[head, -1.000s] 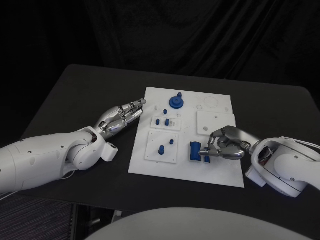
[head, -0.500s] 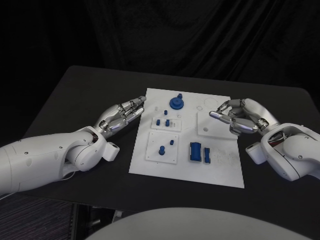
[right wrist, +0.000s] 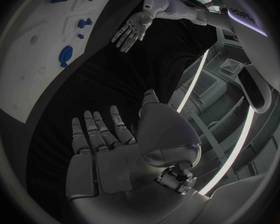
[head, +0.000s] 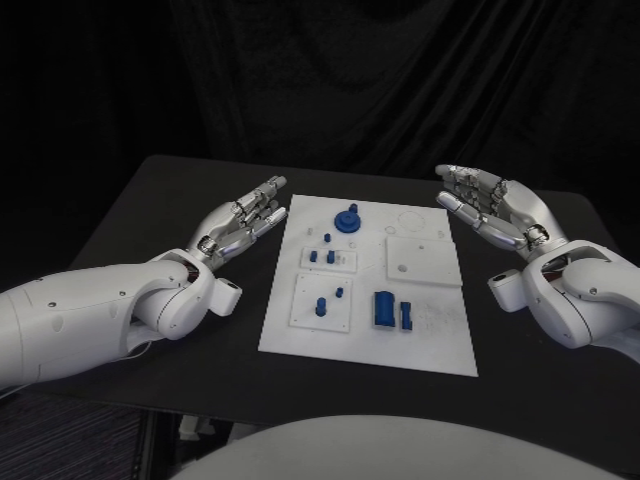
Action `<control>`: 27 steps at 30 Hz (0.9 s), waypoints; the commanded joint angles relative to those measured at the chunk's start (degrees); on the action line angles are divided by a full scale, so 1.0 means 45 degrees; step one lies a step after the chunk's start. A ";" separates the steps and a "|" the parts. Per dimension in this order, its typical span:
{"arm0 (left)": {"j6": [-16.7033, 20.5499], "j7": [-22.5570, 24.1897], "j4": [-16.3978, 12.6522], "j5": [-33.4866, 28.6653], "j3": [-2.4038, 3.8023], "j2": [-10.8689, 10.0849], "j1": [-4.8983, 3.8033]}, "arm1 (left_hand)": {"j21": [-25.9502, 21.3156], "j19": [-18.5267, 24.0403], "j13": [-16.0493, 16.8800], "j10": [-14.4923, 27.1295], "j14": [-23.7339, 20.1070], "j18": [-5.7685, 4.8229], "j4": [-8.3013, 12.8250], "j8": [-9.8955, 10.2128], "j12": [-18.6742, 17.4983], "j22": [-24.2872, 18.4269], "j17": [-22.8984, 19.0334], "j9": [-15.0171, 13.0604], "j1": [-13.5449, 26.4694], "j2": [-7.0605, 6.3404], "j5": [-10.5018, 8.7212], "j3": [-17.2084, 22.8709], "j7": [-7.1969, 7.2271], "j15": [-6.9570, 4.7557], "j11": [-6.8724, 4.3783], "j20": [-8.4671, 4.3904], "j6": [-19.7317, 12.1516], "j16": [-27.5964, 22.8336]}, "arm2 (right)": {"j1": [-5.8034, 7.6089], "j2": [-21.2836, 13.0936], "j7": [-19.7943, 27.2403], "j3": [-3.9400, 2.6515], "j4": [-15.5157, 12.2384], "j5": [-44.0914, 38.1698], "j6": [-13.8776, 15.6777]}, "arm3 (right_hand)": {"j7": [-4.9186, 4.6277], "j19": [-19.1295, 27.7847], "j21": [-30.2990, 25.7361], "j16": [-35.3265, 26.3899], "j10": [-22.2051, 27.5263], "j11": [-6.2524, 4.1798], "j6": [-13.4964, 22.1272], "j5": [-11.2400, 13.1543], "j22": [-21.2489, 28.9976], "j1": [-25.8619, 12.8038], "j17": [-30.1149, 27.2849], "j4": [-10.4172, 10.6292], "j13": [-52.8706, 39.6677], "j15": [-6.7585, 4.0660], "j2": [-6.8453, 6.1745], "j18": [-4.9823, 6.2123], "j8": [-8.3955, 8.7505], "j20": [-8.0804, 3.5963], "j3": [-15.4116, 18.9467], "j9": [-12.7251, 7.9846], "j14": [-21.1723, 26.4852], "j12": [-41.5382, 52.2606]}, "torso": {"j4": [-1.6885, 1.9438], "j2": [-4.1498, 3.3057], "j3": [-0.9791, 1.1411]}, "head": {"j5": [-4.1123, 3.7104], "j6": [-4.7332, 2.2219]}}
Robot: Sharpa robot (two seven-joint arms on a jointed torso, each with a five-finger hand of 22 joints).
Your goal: Assemble the parts on the task board
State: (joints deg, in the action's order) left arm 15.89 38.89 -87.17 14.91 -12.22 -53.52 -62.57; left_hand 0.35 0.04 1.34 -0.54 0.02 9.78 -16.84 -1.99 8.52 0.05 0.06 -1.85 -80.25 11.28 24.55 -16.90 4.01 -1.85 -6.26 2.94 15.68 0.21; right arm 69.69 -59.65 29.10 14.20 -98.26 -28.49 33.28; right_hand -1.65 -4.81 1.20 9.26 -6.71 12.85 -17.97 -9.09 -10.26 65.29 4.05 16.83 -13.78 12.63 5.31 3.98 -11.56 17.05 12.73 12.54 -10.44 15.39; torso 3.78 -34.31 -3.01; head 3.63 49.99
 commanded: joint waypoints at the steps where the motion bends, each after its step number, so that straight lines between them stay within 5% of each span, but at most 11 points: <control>1: 0.0543 0.2423 0.0066 0.0022 0.0012 0.0102 -0.0038 | -0.0077 -0.0009 -0.0022 -0.0001 -0.0005 0.0096 0.0007 0.0066 -0.0076 -0.0011 -0.0014 0.0020 0.0101 0.0009 -0.0083 -0.0074 0.0055 -0.0406 -0.0055 -0.0072 -0.0066 -0.0046 | -0.0160 -0.0004 0.1319 0.0005 0.0126 0.0909 -0.0864 | 0.0296 0.0253 -0.0057 -0.0348 0.0489 -0.0319 0.0384 -0.0117 0.0437 0.0071 -0.0271 -0.0021 0.0585 -0.0149 0.0052 -0.0145 0.0293 0.0005 -0.0067 -0.0496 0.0789 -0.0316 | -0.0112 0.0415 0.0095 | 0.0098 0.0001; 3: 0.0442 0.2408 0.0154 0.0022 0.0012 0.0181 -0.0038 | -0.0077 -0.0009 -0.0024 0.0012 -0.0005 0.0066 0.0019 0.0071 -0.0098 -0.0011 -0.0014 0.0026 0.0093 0.0061 -0.0014 -0.0046 0.0001 -0.0314 0.0041 -0.0043 -0.0141 -0.0046 | -0.0258 0.0057 0.1439 0.0005 0.0262 0.0967 -0.1012 | 0.0304 0.0266 -0.0057 -0.0325 0.0551 -0.0311 0.0376 -0.0155 0.0489 0.0131 -0.0308 -0.0018 0.0722 -0.0110 0.0055 -0.0142 0.0326 0.0002 -0.0084 -0.0617 0.0889 -0.0315 | -0.0212 0.0581 0.0171 | 0.0237 0.0001; 4: 0.0157 -0.0001 0.0078 -0.0001 0.0000 0.0114 0.0000 | -0.0077 -0.0009 -0.0297 0.0120 -0.0005 -0.0652 0.1123 0.0443 -0.0599 -0.0011 -0.0014 0.0411 0.5350 -0.0751 -0.1637 0.1126 -0.0891 0.0411 0.0418 -0.0654 -0.1081 -0.0046 | -0.0166 0.0010 0.0463 0.0014 0.0143 0.0326 -0.0264 | 0.0366 0.1069 -0.0267 -0.0823 0.1491 -0.1088 0.1424 0.0543 0.1003 -0.4328 -0.0901 -0.1124 0.1384 -0.0920 -0.1179 -0.0884 0.0957 -0.1131 -0.0851 -0.1228 0.1274 -0.1213 | -0.0072 0.0243 0.0066 | 0.0112 -0.0002; 7: 0.0353 -0.0066 0.0056 -0.0107 0.0087 0.0174 0.0017 | -0.0077 -0.0009 -0.0297 0.0120 -0.0005 -0.0652 0.1369 0.0443 -0.0760 -0.0011 -0.0014 0.0411 0.6653 -0.0891 -0.2025 0.1374 -0.0891 0.0411 0.0475 -0.0654 -0.1333 -0.0046 | -0.0230 0.0118 0.0453 -0.0089 0.0199 0.0522 -0.0177 | 0.0366 0.1069 -0.0267 -0.0963 0.1491 -0.1273 0.1707 0.0650 0.1148 -0.5305 -0.0901 -0.1381 0.1580 -0.1081 -0.1179 -0.0884 0.1148 -0.1378 -0.1107 -0.1414 0.2320 -0.1462 | -0.0094 0.0256 0.0083 | 0.0086 -0.0100; 8: 0.0467 -0.0103 0.0043 -0.0169 0.0138 0.0208 0.0027 | -0.0077 -0.0009 -0.0297 0.0120 -0.0005 -0.0665 0.1468 0.0443 -0.0802 -0.0011 -0.0014 0.0411 0.7107 -0.0955 -0.2163 0.1472 -0.0891 0.0411 0.1391 -0.0654 -0.1413 -0.0046 | -0.0267 0.0181 0.0447 -0.0149 0.0231 0.0636 -0.0127 | 0.0366 0.1069 -0.0267 -0.1005 0.1491 -0.1343 0.1804 0.0706 0.1198 -0.5682 -0.0901 -0.1465 0.1646 -0.1147 -0.1179 -0.0884 0.1206 -0.1470 -0.1191 -0.1472 0.2320 -0.1539 | -0.0107 0.0263 0.0093 | 0.0071 -0.0157; 12: 0.1162 -0.0333 -0.0036 -0.0545 0.0446 0.0418 0.0088 | -0.0077 -0.0009 -0.0297 0.0120 -0.0005 -0.0879 0.1768 0.0443 -0.0944 -0.0011 -0.0014 0.0411 0.8514 -0.1154 -0.2596 0.1772 -0.0891 0.0411 0.1391 -0.0654 -0.1688 -0.0046 | -0.0493 0.0565 0.0412 -0.0517 0.0428 0.1332 0.0183 | 0.0366 0.1069 -0.0267 -0.1139 0.1491 -0.1529 0.2089 0.0888 0.1340 -0.6844 -0.0901 -0.1759 0.1826 -0.1417 -0.1179 -0.0884 0.1385 -0.1793 -0.1411 -0.1640 0.2320 -0.1792 | -0.0184 0.0309 0.0154 | -0.0022 -0.0505; 21: 0.4421 -0.1409 -0.0408 -0.2310 0.1893 0.1403 0.0374 | -0.0077 -0.0009 -0.0297 0.0120 -0.0005 -0.1153 0.2395 0.0443 -0.1893 -0.0011 -0.0014 0.0411 1.1474 -0.1583 -0.3505 0.2400 -0.0891 0.0411 0.1391 -0.0654 -0.2244 -0.0046 | -0.1494 0.2265 0.0253 -0.2142 0.1301 0.4411 0.1554 | 0.0366 0.1069 -0.0267 -0.2058 0.1491 -0.1892 0.2693 0.2021 0.2280 -0.9264 -0.0901 -0.2371 0.3063 -0.1817 -0.1179 -0.0884 0.2568 -0.2419 -0.1876 -0.2787 0.2320 -0.2309 | -0.0540 0.0518 0.0433 | -0.0447 -0.2112; 22: 0.4726 -0.1510 -0.0442 -0.2475 0.2029 0.1495 0.0400 | -0.0077 -0.0009 -0.0297 0.0120 -0.0005 -0.1152 0.2468 0.0443 -0.1893 -0.0011 -0.0014 0.0411 1.1822 -0.2506 -0.3610 0.2473 -0.0891 0.0411 0.1391 -0.0654 -0.2326 -0.0046 | -0.1642 0.2517 0.0230 -0.2383 0.1430 0.4867 0.1757 | 0.0366 0.1069 -0.0267 -0.2058 0.1491 -0.1957 0.2741 0.2021 0.2280 -0.9553 -0.0901 -0.2436 0.3063 -0.1857 -0.1179 -0.0884 0.2568 -0.2488 -0.2829 -0.2787 0.2320 -0.2363 | -0.0601 0.0554 0.0481 | -0.0520 -0.2388; 23: 0.5003 -0.1601 -0.0474 -0.2626 0.2152 0.1579 0.0425 | -0.0077 -0.0009 -0.0297 0.0120 -0.0005 -0.1253 0.2519 0.0443 -0.1893 -0.0011 -0.0014 0.0411 1.2073 -0.2506 -0.3687 0.2524 -0.0891 0.0411 0.1391 -0.0654 -0.2339 -0.0046 | -0.1729 0.2663 0.0216 -0.2524 0.1505 0.5133 0.1875 | 0.0366 0.1069 -0.0267 -0.2058 0.1491 -0.2856 0.2791 0.2021 0.2280 -0.9756 -0.0901 -0.2485 0.3063 -0.1901 -0.1179 -0.0884 0.2568 -0.2538 -0.2829 -0.2787 0.2320 -0.2412 | -0.0637 0.0576 0.0509 | -0.0563 -0.2550; 24: 0.5244 -0.1681 -0.0501 -0.2756 0.2259 0.1652 0.0446 | -0.0077 -0.0009 -0.0297 0.0120 -0.0005 -0.2174 0.2571 0.0443 -0.1893 -0.0011 -0.0014 0.0411 1.2306 -0.2506 -0.3761 0.2577 -0.0891 0.0411 0.1391 -0.0654 -0.2392 -0.0046 | -0.1805 0.2792 0.0204 -0.2647 0.1572 0.5367 0.1979 | 0.0366 0.1069 -0.0267 -0.2058 0.1491 -0.2856 0.2856 0.2021 0.2280 -0.9961 -0.0901 -0.2565 0.3063 -0.2806 -0.1179 -0.0884 0.2568 -0.2594 -0.2829 -0.2787 0.2320 -0.2454 | -0.0670 0.0595 0.0534 | -0.0602 -0.2696; 27: 0.5814 -0.1869 -0.0566 -0.3065 0.2512 0.1824 0.0496 | -0.0077 -0.0009 -0.0297 0.0120 -0.0005 -0.2174 0.2705 0.0443 -0.1893 -0.0011 -0.0014 0.0411 1.2938 -0.2506 -0.3956 0.2710 -0.0891 0.0411 0.1391 -0.0654 -0.2500 -0.0046 | -0.1983 0.3095 0.0176 -0.2937 0.1727 0.5915 0.2224 | 0.0366 0.1069 -0.0267 -0.2058 0.1491 -0.2856 0.2934 0.2021 0.2280 -1.0412 -0.0901 -0.2687 0.3063 -0.2806 -0.1179 -0.0884 0.2568 -0.2680 -0.2829 -0.2787 0.2320 -0.3420 | -0.0750 0.0642 0.0597 | -0.0698 -0.3059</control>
State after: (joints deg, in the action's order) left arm 34.36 32.90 -89.45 5.66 -1.19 -45.61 -60.56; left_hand 0.35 0.09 0.09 -0.10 0.13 3.39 -6.45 -0.22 0.82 0.07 0.10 -0.09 -30.53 2.50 9.38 -6.51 0.06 -0.49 -0.69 0.50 6.06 0.21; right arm 61.22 -46.08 30.89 1.27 -90.89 -9.10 38.84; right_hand -0.04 -0.10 0.21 0.67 -0.11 2.92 -6.38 -1.34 -0.59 25.26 0.11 6.52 -1.82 3.63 0.14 0.39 -1.53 6.71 2.88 1.33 -0.18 5.18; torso 1.10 -31.82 -0.89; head 0.90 37.76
